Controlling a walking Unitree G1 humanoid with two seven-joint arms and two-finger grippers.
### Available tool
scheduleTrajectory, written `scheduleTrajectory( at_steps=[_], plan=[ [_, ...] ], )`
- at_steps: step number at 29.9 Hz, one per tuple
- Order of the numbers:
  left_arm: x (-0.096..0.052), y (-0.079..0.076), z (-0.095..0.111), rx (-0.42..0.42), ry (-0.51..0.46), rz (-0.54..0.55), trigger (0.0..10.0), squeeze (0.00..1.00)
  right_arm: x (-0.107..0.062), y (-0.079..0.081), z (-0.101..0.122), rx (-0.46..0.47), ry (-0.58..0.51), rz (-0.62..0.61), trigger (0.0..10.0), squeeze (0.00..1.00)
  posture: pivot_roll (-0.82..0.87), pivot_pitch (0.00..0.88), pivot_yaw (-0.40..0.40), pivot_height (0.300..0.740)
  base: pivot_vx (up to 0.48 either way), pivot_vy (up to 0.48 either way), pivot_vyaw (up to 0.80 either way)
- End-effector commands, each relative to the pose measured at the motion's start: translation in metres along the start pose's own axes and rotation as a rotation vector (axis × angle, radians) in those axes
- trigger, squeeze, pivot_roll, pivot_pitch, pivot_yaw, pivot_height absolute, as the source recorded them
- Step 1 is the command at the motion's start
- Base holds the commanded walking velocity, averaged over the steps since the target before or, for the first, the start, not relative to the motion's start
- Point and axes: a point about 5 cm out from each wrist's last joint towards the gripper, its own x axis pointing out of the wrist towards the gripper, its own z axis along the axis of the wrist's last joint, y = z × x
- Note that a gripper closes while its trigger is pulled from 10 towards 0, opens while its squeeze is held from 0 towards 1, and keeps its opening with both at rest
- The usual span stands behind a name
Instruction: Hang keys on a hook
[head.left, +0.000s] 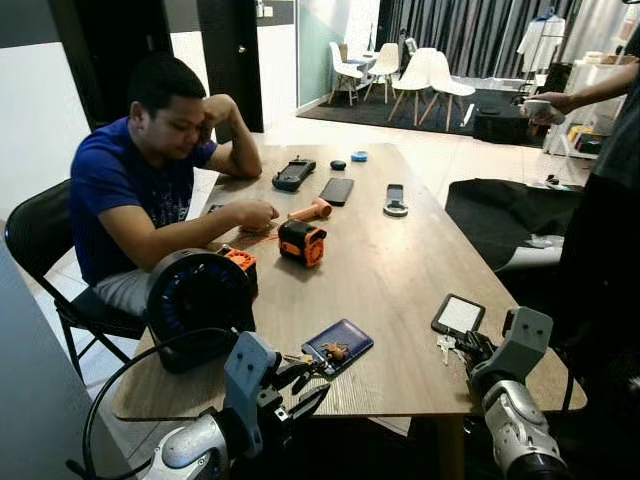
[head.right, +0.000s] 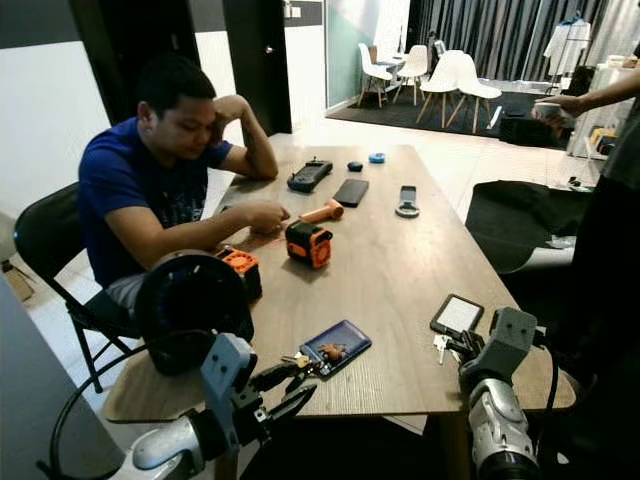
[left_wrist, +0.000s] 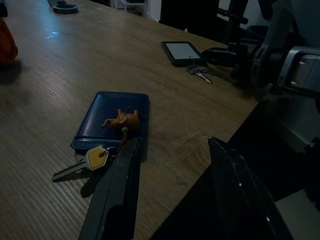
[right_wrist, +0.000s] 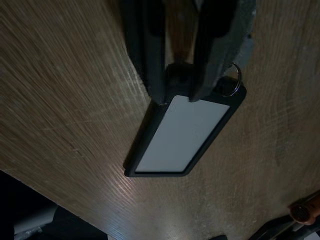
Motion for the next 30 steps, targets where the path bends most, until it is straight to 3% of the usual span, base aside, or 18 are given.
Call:
scheduleTrajectory(
  at_steps=[1,2,3,4,5,6,10,30],
  plan=[
    [-0.002,0.002,-0.002,-0.003,0.016,0.006,10.0,0.00,-0.001,-0.001,0.000,-0.014,0.000,-0.002,10.0,0.84,0.07,0.080,0.024,0.740,0.000,0.000,0.00],
    [-0.002,0.002,-0.002,-0.002,0.016,0.007,10.0,0.00,-0.001,-0.001,0.001,-0.038,-0.006,0.000,10.0,0.78,0.08,0.079,0.023,0.740,0.000,0.000,0.00],
    [-0.002,0.003,-0.002,-0.001,0.016,0.008,10.0,0.00,-0.001,0.000,0.002,-0.058,-0.012,-0.001,10.0,0.78,0.08,0.079,0.023,0.740,0.000,0.000,0.00],
    [-0.002,0.003,-0.002,0.000,0.016,0.010,10.0,0.00,0.000,0.000,0.004,-0.081,-0.024,0.001,10.0,0.58,0.08,0.078,0.023,0.740,0.000,0.000,0.00],
    [-0.002,0.003,-0.002,0.001,0.016,0.011,10.0,0.00,0.000,0.001,0.006,-0.095,-0.032,0.003,10.0,0.58,0.08,0.078,0.023,0.740,0.000,0.000,0.00],
    [-0.002,0.004,-0.002,0.002,0.017,0.013,10.0,0.00,0.001,0.002,0.011,-0.145,-0.061,0.017,10.0,0.00,0.08,0.078,0.023,0.740,0.000,0.000,0.00],
    [-0.002,0.004,-0.002,0.003,0.019,0.015,10.0,0.00,0.002,0.009,0.023,-0.254,-0.124,0.076,10.0,0.00,0.07,0.079,0.024,0.740,0.000,0.000,0.00],
    [-0.003,0.002,-0.003,0.004,0.029,0.001,10.0,0.00,0.001,0.020,-0.002,-0.323,0.018,0.165,10.0,0.00,0.08,0.085,0.028,0.740,0.000,0.000,0.00]
  ],
)
